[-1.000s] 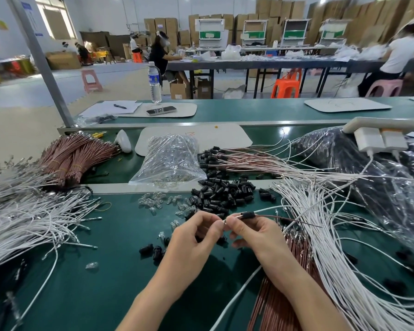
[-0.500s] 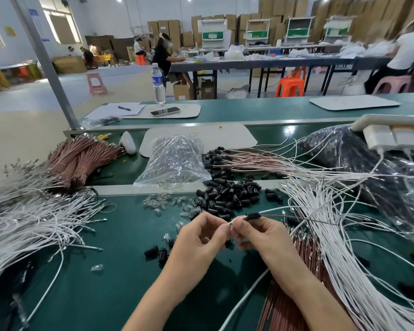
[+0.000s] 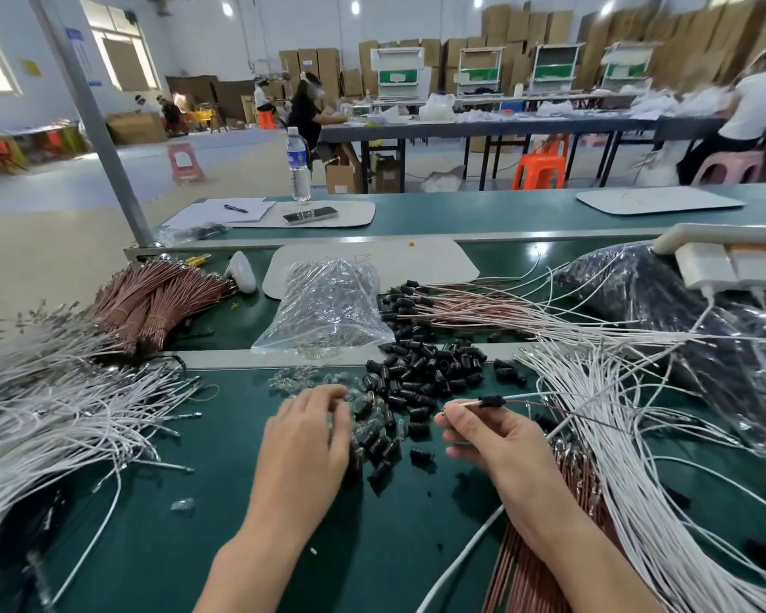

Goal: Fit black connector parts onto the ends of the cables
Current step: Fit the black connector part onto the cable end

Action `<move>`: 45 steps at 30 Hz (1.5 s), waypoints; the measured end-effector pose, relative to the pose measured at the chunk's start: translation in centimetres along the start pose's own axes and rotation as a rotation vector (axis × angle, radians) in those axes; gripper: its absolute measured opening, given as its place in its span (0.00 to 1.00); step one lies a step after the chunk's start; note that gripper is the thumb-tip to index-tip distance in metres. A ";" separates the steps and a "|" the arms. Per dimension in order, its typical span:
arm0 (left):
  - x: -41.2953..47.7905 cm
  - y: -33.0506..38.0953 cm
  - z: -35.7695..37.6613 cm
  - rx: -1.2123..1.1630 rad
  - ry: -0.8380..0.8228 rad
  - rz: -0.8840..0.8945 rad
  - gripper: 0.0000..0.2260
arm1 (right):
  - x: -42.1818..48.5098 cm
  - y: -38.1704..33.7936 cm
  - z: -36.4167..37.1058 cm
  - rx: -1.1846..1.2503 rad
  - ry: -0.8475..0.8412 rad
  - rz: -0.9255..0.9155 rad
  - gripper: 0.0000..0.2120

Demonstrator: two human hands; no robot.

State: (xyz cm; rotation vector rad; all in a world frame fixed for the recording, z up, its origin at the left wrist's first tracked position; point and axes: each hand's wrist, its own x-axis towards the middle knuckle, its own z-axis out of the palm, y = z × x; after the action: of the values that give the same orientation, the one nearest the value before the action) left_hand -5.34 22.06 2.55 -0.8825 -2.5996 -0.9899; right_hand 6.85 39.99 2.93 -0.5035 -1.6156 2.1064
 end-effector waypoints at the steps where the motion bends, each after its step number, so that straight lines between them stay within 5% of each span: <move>1: 0.2 -0.5 -0.1 0.063 -0.022 -0.029 0.12 | 0.1 0.0 -0.1 0.027 0.004 0.008 0.13; 16: 5.5 1.5 0.8 0.490 -0.573 0.082 0.18 | 0.4 -0.3 -0.3 0.144 0.028 0.066 0.10; 22: 7.5 3.3 0.6 0.520 -0.729 0.044 0.10 | 0.2 -0.3 -0.3 0.180 0.023 0.075 0.09; 28: 7.1 2.9 0.9 0.444 -0.638 -0.013 0.10 | 0.2 -0.5 -0.2 0.200 0.020 0.078 0.09; 33: 5.0 1.8 0.7 0.073 -0.331 0.029 0.11 | 0.4 -0.5 -0.4 0.255 0.021 0.099 0.10; 36: 3.0 2.6 0.2 -0.449 -0.128 -0.063 0.10 | 0.6 -0.4 -0.6 0.297 0.009 0.124 0.11; 40: 0.4 5.1 1.8 -1.069 -0.132 -0.186 0.10 | 0.5 -0.4 -0.4 0.341 -0.015 0.155 0.13; 45: -1.2 6.0 4.1 -1.197 -0.111 -0.263 0.09 | 0.4 -0.5 -0.5 0.352 -0.043 0.184 0.13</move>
State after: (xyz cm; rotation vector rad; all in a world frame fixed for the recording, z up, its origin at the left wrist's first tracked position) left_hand -0.74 27.83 2.20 -0.7610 -2.0307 -2.7137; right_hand 6.84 40.76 3.30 -0.5049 -1.2179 2.4850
